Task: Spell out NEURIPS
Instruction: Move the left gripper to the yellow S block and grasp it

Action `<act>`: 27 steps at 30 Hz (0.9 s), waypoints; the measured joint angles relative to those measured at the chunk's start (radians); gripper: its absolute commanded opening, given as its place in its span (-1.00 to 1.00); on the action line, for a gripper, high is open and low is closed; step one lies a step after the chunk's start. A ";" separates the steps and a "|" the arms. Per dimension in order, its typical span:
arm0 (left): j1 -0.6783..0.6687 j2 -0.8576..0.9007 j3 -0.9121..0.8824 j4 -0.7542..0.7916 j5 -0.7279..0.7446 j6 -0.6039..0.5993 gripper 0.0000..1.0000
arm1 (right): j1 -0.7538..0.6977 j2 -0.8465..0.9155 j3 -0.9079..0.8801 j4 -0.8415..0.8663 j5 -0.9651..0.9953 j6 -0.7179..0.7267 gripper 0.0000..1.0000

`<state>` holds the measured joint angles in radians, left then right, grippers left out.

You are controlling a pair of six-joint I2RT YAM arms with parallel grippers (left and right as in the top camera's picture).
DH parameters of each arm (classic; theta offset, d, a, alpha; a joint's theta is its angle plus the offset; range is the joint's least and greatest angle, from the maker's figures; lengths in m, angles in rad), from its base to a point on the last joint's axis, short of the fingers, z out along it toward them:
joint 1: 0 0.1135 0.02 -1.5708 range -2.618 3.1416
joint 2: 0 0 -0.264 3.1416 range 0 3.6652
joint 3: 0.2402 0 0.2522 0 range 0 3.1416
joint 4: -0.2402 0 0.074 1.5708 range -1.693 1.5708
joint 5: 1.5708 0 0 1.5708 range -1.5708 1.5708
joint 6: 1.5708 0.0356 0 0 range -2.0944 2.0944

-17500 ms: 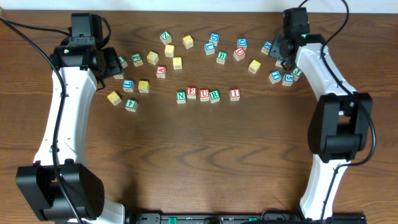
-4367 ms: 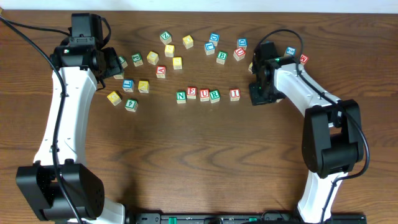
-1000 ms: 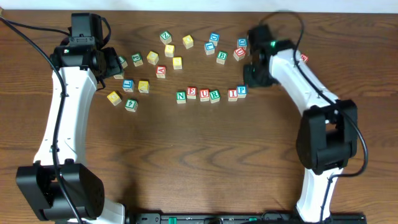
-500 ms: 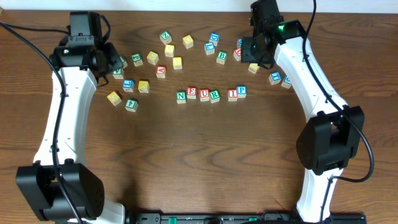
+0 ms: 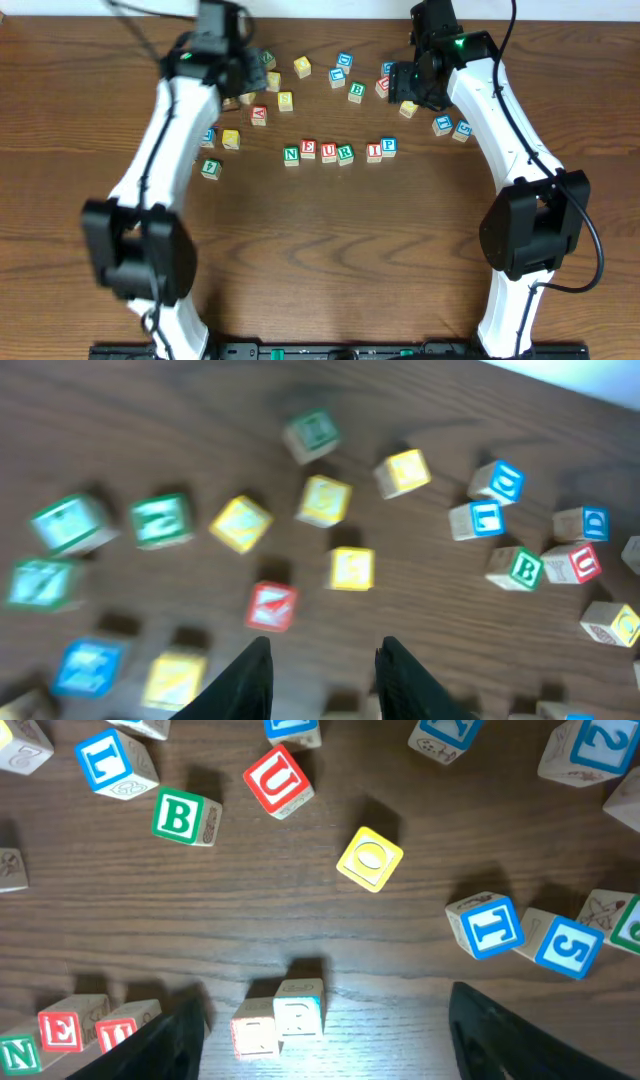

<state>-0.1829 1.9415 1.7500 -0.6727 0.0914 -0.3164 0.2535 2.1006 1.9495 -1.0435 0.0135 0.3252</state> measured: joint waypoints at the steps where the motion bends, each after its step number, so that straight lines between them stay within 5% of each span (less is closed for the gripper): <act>1: -0.012 0.032 0.029 -0.004 0.000 0.003 -0.28 | 0.000 0.000 0.000 -0.002 0.000 0.000 0.50; 12: -0.106 0.256 0.106 0.053 -0.104 0.045 0.18 | 0.003 0.000 0.000 -0.005 0.000 0.000 0.52; 27: -0.113 0.387 0.106 0.093 -0.136 0.051 0.07 | 0.003 0.000 0.000 -0.007 0.000 0.000 0.53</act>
<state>-0.2955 2.3287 1.8561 -0.5793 -0.0444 -0.2649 0.2565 2.1006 1.9495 -1.0504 0.0135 0.3252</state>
